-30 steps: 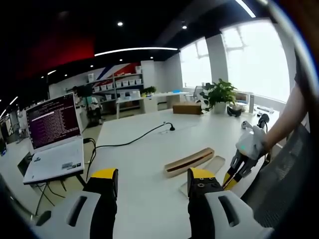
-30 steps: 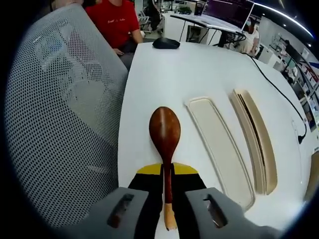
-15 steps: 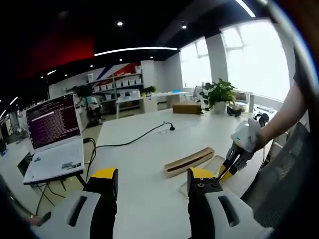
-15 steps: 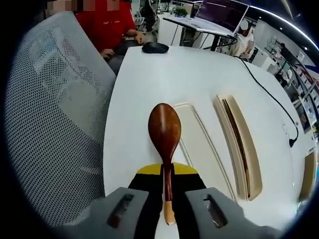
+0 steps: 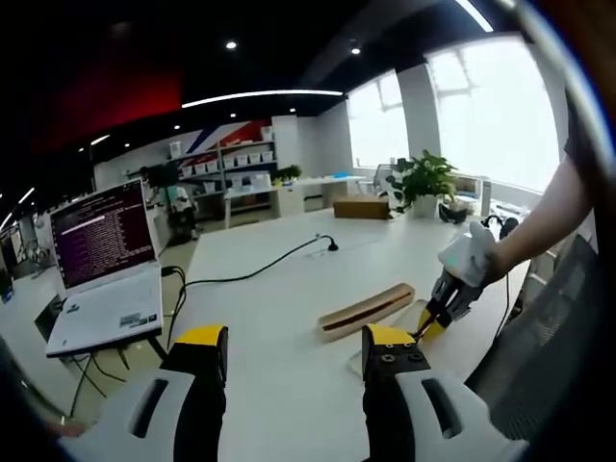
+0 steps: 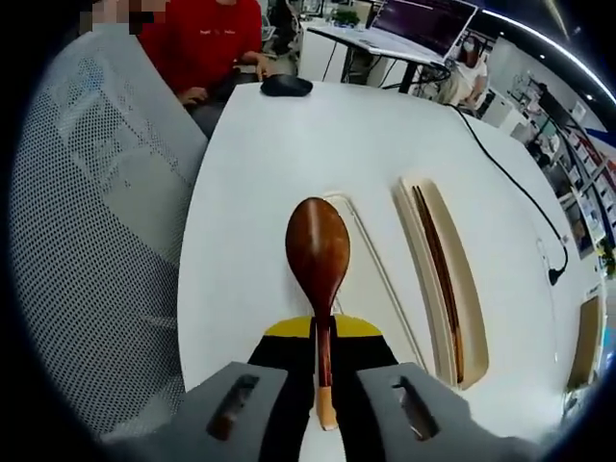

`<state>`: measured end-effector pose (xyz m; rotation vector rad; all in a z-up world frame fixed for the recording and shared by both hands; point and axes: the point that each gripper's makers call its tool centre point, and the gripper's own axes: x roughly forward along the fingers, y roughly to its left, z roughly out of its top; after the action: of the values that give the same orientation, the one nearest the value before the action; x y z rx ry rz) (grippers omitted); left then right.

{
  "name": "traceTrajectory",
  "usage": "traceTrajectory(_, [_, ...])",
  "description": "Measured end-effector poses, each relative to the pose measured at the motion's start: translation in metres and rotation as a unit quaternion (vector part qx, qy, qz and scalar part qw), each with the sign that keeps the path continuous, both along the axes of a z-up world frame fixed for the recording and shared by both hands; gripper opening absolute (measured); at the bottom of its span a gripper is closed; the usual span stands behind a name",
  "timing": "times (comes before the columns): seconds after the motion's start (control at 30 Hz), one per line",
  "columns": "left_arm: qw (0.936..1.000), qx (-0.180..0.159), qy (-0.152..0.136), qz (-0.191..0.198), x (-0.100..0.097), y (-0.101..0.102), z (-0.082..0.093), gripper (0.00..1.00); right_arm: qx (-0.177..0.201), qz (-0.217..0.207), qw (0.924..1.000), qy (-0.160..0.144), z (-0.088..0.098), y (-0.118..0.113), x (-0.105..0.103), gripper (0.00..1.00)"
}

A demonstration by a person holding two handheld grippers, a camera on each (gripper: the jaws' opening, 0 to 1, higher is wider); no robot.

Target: Arrange the utensils inside the cutlery case until each visible utensil rests in its matching compartment.

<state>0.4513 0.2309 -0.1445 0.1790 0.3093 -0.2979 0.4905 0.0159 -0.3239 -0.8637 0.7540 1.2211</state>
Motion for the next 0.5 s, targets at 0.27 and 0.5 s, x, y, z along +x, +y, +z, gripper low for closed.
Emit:
traceTrajectory(0.27, [1.0000, 0.003, 0.004, -0.002, 0.000, 0.000, -0.002, 0.58, -0.011, -0.002, 0.9997, 0.023, -0.010, -0.002, -0.004, 0.00])
traceTrajectory(0.5, [1.0000, 0.004, 0.002, 0.001, -0.001, 0.000, 0.000, 0.58, 0.021, 0.073, 0.9938, 0.081, -0.013, 0.004, -0.031, 0.01])
